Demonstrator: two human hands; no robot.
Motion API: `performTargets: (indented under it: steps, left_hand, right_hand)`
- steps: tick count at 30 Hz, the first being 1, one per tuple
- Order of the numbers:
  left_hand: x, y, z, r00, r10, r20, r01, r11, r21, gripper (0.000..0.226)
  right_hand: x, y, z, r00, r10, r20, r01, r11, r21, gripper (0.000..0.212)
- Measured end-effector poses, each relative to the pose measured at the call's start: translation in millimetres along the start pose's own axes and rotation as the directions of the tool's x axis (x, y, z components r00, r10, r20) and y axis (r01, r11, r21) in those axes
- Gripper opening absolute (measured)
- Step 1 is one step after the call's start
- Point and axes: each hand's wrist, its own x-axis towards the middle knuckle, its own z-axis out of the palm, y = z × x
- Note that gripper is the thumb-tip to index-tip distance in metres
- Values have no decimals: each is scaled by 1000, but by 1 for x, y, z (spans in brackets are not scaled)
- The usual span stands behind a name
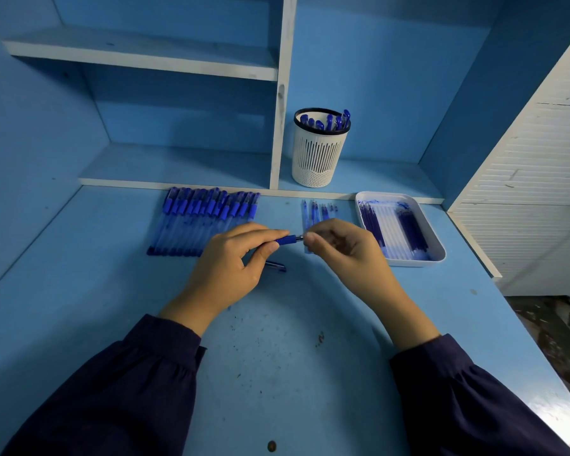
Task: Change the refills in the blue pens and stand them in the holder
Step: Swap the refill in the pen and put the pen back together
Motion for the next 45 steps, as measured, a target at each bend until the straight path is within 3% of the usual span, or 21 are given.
performTargets:
  steps: [3, 9, 13, 20, 28, 36, 40, 45]
  left_hand:
    - [0, 0, 0, 1000, 0, 1, 0, 1000, 0, 24]
    - [0, 0, -1, 1000, -11, -1, 11, 1000, -19, 24]
    - [0, -1, 0, 1000, -2, 1, 2, 1000, -19, 24]
    - [-1, -3, 0, 1000, -12, 11, 13, 1000, -25, 25]
    - [-2, -1, 1, 1000, -14, 9, 14, 1000, 5, 24]
    - [1, -6, -10, 997, -60, -44, 60, 998, 7, 22]
    - [1, -10, -17, 992, -90, -88, 94, 995, 40, 22]
    - [-2, -14, -19, 987, -147, -63, 150, 988, 43, 23]
  right_hand:
    - [0, 0, -2, 1000, -1, 21, -2, 994, 108, 19]
    - [1, 1, 0, 1000, 9, 3, -10, 1000, 13, 8]
    - [1, 1, 0, 1000, -10, 13, 8, 996, 94, 14]
    - [0, 2, 2, 1000, -13, -2, 13, 999, 45, 15]
    - [0, 4, 11, 994, -30, -103, 17, 992, -126, 7]
    - [-1, 1, 18, 989, 101, -104, -95, 994, 58, 14]
    - [-5, 4, 23, 998, 68, -6, -69, 991, -111, 18]
    - [-6, 6, 34, 980, -106, 170, 166, 907, -387, 22]
